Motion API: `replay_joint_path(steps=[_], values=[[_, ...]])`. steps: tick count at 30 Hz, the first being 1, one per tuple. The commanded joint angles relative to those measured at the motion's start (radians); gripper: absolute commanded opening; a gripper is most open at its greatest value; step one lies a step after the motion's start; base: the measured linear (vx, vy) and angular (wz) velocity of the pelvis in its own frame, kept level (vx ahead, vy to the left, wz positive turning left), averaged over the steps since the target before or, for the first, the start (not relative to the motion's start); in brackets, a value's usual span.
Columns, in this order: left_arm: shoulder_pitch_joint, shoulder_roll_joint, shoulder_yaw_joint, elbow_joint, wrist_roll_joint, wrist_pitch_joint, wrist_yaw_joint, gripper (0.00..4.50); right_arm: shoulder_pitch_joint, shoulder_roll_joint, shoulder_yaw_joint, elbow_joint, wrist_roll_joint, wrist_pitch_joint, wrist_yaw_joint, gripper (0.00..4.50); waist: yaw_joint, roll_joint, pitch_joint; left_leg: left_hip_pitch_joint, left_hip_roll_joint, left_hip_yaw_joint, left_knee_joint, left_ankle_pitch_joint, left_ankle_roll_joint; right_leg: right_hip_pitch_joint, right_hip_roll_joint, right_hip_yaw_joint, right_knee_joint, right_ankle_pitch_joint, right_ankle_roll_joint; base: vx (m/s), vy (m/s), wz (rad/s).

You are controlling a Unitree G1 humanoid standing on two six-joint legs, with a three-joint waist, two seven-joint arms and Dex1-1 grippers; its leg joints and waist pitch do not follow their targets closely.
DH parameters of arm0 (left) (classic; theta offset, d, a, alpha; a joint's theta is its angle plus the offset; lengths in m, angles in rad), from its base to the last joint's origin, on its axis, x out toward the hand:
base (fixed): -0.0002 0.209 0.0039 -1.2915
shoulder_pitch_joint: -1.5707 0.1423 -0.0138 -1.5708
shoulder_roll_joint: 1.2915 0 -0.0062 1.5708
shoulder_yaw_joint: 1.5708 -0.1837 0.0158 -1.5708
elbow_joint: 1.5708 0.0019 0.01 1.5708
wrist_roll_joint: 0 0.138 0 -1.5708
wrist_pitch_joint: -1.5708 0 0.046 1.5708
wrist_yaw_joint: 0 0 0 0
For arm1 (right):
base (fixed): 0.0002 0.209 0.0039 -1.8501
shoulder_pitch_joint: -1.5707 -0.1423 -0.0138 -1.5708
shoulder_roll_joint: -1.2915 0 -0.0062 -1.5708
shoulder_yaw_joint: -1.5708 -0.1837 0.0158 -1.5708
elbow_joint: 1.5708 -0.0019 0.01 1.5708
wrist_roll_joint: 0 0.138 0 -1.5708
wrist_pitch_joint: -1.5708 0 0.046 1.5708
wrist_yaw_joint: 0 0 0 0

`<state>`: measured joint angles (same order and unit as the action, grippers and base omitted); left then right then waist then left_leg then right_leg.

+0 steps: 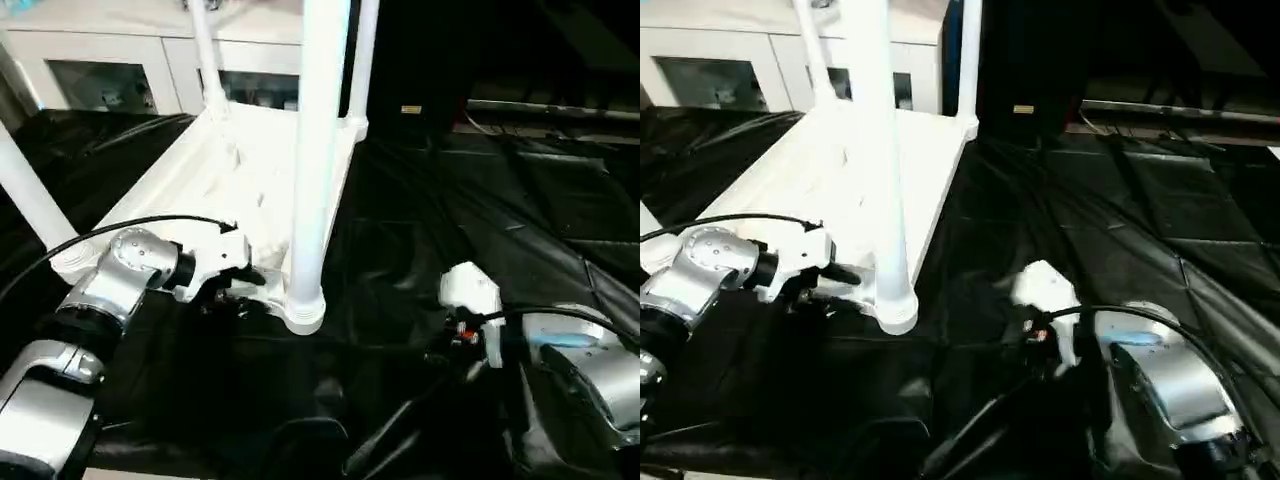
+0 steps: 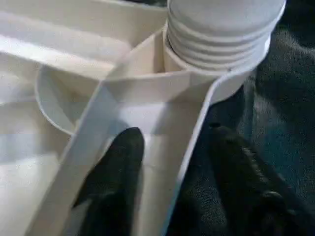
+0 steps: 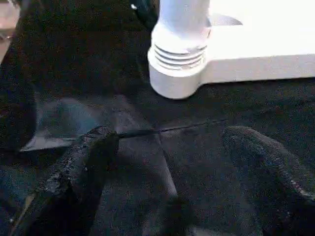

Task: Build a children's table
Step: Rotate table base

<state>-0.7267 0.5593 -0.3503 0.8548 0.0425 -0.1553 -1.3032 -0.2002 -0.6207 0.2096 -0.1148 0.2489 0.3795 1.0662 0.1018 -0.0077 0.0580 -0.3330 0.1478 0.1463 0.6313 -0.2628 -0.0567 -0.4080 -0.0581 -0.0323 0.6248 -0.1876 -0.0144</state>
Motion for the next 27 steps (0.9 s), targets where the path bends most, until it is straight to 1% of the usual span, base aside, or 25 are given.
replay_joint_path(steps=[1,2,3,4,5,6,7,9,10,11,12,13,14,15,16,17,19,20,21,22,23,24,25,26,27], values=[[-0.025,0.0,-0.007,0.025,0.018,-0.018,-0.005,2.1,-0.015,-0.007,0.012,-0.004,-0.008,-0.011,0.012,3.94,0.009,-0.002,-0.063,-0.009,0.072,-0.014,-0.083,-0.004,0.039,0.064,-0.098,0.052,-0.058,-0.074,-0.273,0.0,0.0,0.0],[-0.036,-0.002,-0.01,0.059,0.029,-0.035,-0.004,1.85,-0.024,-0.008,0.018,0.001,-0.011,-0.015,0.017,3.94,0.011,0.006,-0.063,-0.008,0.071,-0.013,-0.083,-0.011,0.036,0.063,-0.097,0.05,-0.059,-0.073,-0.273,0.0,0.0,0.0],[-0.04,-0.002,-0.011,0.07,0.033,-0.04,-0.005,1.81,-0.027,-0.008,0.019,0.003,-0.013,-0.017,0.019,3.94,0.011,0.003,-0.064,-0.007,0.072,-0.013,-0.083,-0.013,0.036,0.063,-0.096,0.049,-0.059,-0.071,-0.273,0.0,0.0,0.0],[-0.046,-0.001,-0.015,0.088,0.045,-0.044,-0.001,1.78,-0.031,-0.006,0.02,0.009,-0.016,-0.022,0.021,3.94,0.014,0.003,-0.063,-0.007,0.073,-0.012,-0.084,-0.017,0.031,0.064,-0.097,0.049,-0.059,-0.066,-0.274,0.0,0.0,0.0],[-0.046,-0.001,-0.015,0.089,0.046,-0.045,0.0,1.71,-0.031,-0.006,0.02,0.009,-0.016,-0.022,0.021,3.94,0.017,0.006,-0.064,-0.008,0.073,-0.012,-0.084,-0.02,0.028,0.065,-0.098,0.049,-0.058,-0.066,-0.275,0.0,0.0,0.0],[-0.051,0.0,-0.018,0.103,0.055,-0.049,0.003,1.57,-0.034,-0.006,0.022,0.014,-0.016,-0.025,0.02,3.94,0.019,0.004,-0.063,-0.008,0.075,-0.011,-0.085,-0.024,0.021,0.065,-0.099,0.047,-0.059,-0.067,-0.275,0.0,0.0,0.0],[-0.055,-0.001,-0.018,0.117,0.061,-0.037,0.006,1.43,-0.035,-0.003,0.022,0.024,-0.019,-0.036,0.012,3.94,0.019,0.003,-0.061,-0.011,0.075,-0.013,-0.087,-0.031,0.014,0.067,-0.098,0.047,-0.059,-0.081,-0.269,0.0,0.0,0.0],[-0.057,-0.006,-0.008,0.118,0.052,-0.003,-0.001,1.36,-0.036,0.003,0.018,0.034,-0.022,-0.042,0.004,3.94,0.022,0.004,-0.062,-0.01,0.076,-0.013,-0.087,-0.035,0.005,0.068,-0.101,0.047,-0.059,-0.094,-0.264,0.0,0.0,0.0],[-0.059,-0.009,-0.005,0.12,0.051,0.002,-0.004,1.34,-0.036,0.005,0.016,0.036,-0.024,-0.042,0.004,3.94,0.022,0.001,-0.062,-0.01,0.077,-0.013,-0.089,-0.03,0.003,0.068,-0.101,0.046,-0.057,-0.091,-0.266,0.0,0.0,0.0],[-0.058,-0.013,0.002,0.113,0.042,0.019,-0.008,1.25,-0.037,0.007,0.015,0.04,-0.025,-0.043,0.002,3.94,0.02,-0.007,-0.062,-0.012,0.076,-0.012,-0.089,-0.025,0.007,0.07,-0.1,0.046,-0.059,-0.089,-0.264,0.0,0.0,0.0],[-0.058,-0.015,0.005,0.11,0.038,0.027,-0.01,1.09,-0.038,0.009,0.014,0.042,-0.026,-0.043,0.0,3.94,0.021,-0.005,-0.062,-0.012,0.076,-0.012,-0.088,-0.021,0.005,0.07,-0.102,0.046,-0.056,-0.086,-0.266,0.0,0.0,0.0],[-0.057,-0.022,0.015,0.101,0.029,0.049,-0.022,1.01,-0.041,0.012,0.012,0.052,-0.027,-0.044,-0.006,3.94,0.022,-0.005,-0.063,-0.012,0.076,-0.012,-0.087,-0.012,0.009,0.069,-0.102,0.046,-0.057,-0.08,-0.268,0.0,0.0,0.0],[-0.056,-0.023,0.016,0.098,0.028,0.052,-0.025,1.01,-0.042,0.013,0.012,0.054,-0.028,-0.045,-0.007,3.94,0.022,-0.007,-0.063,-0.013,0.075,-0.012,-0.088,0.0,0.013,0.07,-0.101,0.046,-0.055,-0.073,-0.267,0.0,0.0,0.0],[-0.045,-0.024,0.014,0.078,0.028,0.062,-0.036,0.97,-0.043,0.015,0.011,0.06,-0.03,-0.045,-0.015,3.94,0.022,-0.005,-0.063,-0.014,0.075,-0.012,-0.088,0.001,0.015,0.07,-0.102,0.045,-0.056,-0.074,-0.266,0.0,0.0,0.0],[-0.036,-0.023,0.009,0.063,0.032,0.068,-0.042,0.92,-0.044,0.016,0.011,0.065,-0.031,-0.048,-0.021,3.94,0.02,-0.006,-0.064,-0.014,0.077,-0.013,-0.089,0.009,0.015,0.071,-0.103,0.046,-0.054,-0.063,-0.266,0.0,0.0,0.0],[-0.023,-0.024,0.007,0.042,0.029,0.08,-0.047,0.83,-0.044,0.017,0.01,0.07,-0.035,-0.052,-0.026,3.94,0.019,-0.006,-0.063,-0.014,0.076,-0.012,-0.088,0.012,0.017,0.071,-0.102,0.045,-0.053,-0.057,-0.268,0.0,0.0,0.0],[0.0,-0.026,0.004,-0.001,0.022,0.108,-0.055,0.7,-0.043,0.019,0.006,0.079,-0.043,-0.06,-0.039,3.94,0.018,0.002,-0.065,-0.014,0.078,-0.012,-0.087,0.011,0.016,0.071,-0.104,0.046,-0.051,-0.037,-0.277,0.0,0.0,0.0],[0.044,-0.031,0.003,-0.087,0.006,0.185,-0.052,0.66,-0.045,0.029,-0.007,0.099,-0.057,-0.076,-0.072,3.94,0.017,0.001,-0.065,-0.011,0.077,-0.01,-0.087,0.008,0.016,0.069,-0.103,0.046,-0.053,-0.033,-0.28,0.0,0.0,0.0],[0.07,-0.035,0.004,-0.141,-0.004,0.231,-0.042,0.61,-0.048,0.038,-0.016,0.11,-0.064,-0.082,-0.095,3.94,0.015,0.005,-0.064,-0.014,0.079,-0.011,-0.088,0.015,0.013,0.07,-0.102,0.045,-0.051,-0.018,-0.288,0.0,0.0,0.0],[0.116,-0.048,0.013,-0.237,-0.021,0.324,-0.006,0.53,-0.055,0.056,-0.034,0.132,-0.075,-0.078,-0.145,3.94,0.013,0.002,-0.065,-0.013,0.079,-0.009,-0.088,0.017,0.011,0.072,-0.102,0.045,-0.048,-0.006,-0.295,0.0,0.0,0.0],[0.145,-0.063,0.026,-0.294,-0.033,0.374,0.033,0.45,-0.059,0.068,-0.045,0.144,-0.079,-0.072,-0.175,3.94,0.012,0.001,-0.063,-0.014,0.077,-0.01,-0.088,0.019,0.015,0.07,-0.1,0.043,-0.051,-0.014,-0.3,0.0,0.0,0.0],[0.162,-0.073,0.036,-0.326,-0.037,0.402,0.057,0.4,-0.061,0.074,-0.05,0.15,-0.082,-0.069,-0.191,3.94,0.011,0.001,-0.064,-0.012,0.078,-0.008,-0.088,0.018,0.013,0.071,-0.1,0.043,-0.051,-0.017,-0.3,0.0,0.0,0.0],[0.208,-0.098,0.049,-0.408,-0.038,0.448,0.117,0.34,-0.059,0.091,-0.064,0.155,-0.074,-0.038,-0.221,3.94,0.009,-0.006,-0.062,-0.013,0.076,-0.006,-0.088,0.016,0.021,0.072,-0.097,0.043,-0.055,-0.032,-0.301,0.0,0.0,0.0],[0.219,-0.103,0.051,-0.426,-0.037,0.457,0.128,0.29,-0.058,0.095,-0.067,0.155,-0.071,-0.03,-0.227,3.94,0.012,-0.002,-0.061,-0.015,0.075,-0.007,-0.087,0.013,0.031,0.071,-0.097,0.043,-0.058,-0.056,-0.297,0.0,0.0,0.0],[0.234,-0.109,0.051,-0.454,-0.03,0.476,0.146,0.25,-0.056,0.101,-0.07,0.151,-0.062,-0.019,-0.23,3.94,0.013,-0.001,-0.062,-0.014,0.075,-0.006,-0.087,0.01,0.033,0.071,-0.096,0.043,-0.059,-0.067,-0.293,0.0,0.0,0.0]])
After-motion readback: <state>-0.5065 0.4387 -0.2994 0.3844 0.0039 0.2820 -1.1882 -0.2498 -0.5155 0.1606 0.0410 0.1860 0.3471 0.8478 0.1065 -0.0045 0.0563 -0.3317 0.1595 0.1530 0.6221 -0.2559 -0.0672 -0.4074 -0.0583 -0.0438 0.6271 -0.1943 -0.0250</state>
